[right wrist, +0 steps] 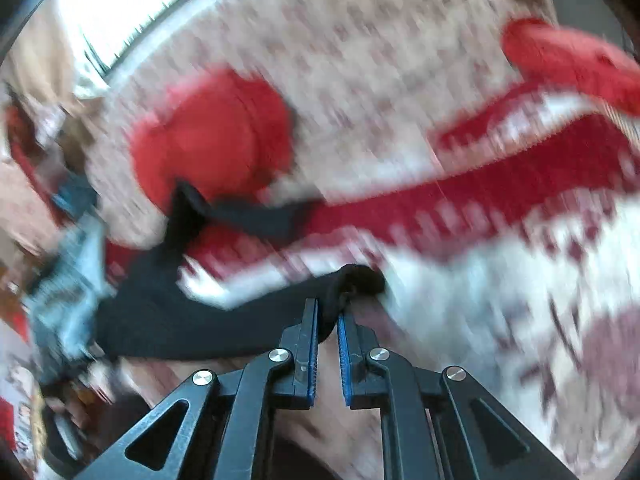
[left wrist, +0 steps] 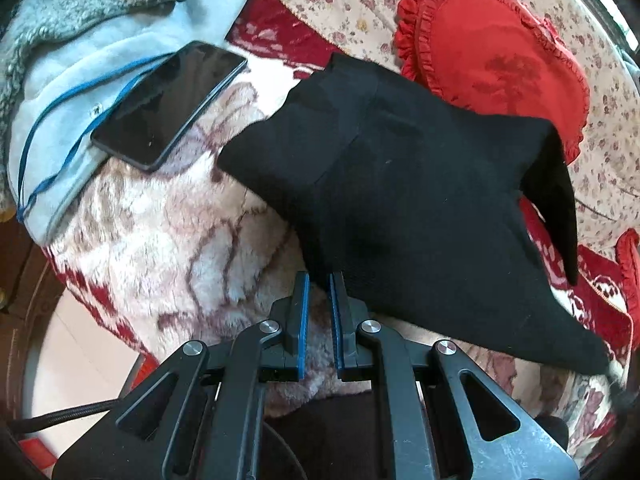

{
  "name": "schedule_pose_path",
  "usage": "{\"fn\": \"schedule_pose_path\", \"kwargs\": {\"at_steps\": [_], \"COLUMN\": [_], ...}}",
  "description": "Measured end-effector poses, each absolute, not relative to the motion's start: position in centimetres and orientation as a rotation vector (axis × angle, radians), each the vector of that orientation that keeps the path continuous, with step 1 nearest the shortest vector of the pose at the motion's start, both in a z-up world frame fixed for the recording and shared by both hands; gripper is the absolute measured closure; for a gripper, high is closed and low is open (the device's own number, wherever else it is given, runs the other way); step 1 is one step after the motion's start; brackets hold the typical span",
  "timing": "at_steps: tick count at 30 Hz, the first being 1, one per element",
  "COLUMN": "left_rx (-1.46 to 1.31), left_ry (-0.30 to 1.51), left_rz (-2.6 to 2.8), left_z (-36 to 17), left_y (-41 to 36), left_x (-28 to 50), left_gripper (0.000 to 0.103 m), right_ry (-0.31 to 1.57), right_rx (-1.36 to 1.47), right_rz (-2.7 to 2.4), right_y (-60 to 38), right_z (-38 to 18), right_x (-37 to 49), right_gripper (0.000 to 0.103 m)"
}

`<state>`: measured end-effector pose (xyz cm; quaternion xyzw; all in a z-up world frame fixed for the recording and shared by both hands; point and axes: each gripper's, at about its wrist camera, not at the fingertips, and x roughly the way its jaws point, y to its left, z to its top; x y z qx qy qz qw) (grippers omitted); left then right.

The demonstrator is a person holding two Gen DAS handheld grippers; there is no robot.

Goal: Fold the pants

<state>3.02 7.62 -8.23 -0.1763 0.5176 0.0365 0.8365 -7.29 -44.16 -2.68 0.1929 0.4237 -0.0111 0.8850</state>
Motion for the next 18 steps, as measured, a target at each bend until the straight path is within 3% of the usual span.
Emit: {"fn": "schedule_pose_path", "kwargs": {"at_steps": [4,8,9,10,12,18], "left_rx": [-0.371,-0.399,-0.418,-0.433,-0.433,-0.387], "left_ry": [1.102,1.097,1.090,1.084,1.080,1.093], "left_rz": [0.099,0.102,0.103,0.104,0.108,0.089], "left_z": [-8.3,-8.1,-8.0,-7.9,-7.7,-7.3], "left_y": [8.2,9.4,9.8,10.0,10.0,8.7], "left_x": [2.6,2.3,2.2,2.1,2.2,2.7], "left_gripper": [0.095,0.094,0.094,0.094,0.094,0.094], "right_ry": [1.105,1.036,0.993,0.942,0.897,0.988], "right_rx": [0.372,0.393,0.401,0.414,0.435,0.578], "right_rz": [-0.022,-0.051,-0.065,-0.076,-0.086,-0.048], "right_y": [-43.7,-44.8,-45.2,-45.6,-45.8,-46.8], "right_z": [-8.3,-7.1,-6.2,-5.2,-4.2,-8.3], "right_x": [-9.0,-9.7,-9.7,-9.5,-8.5,-2.6], "right_gripper": [0.095,0.093,0.087,0.069,0.050,0.054]}}
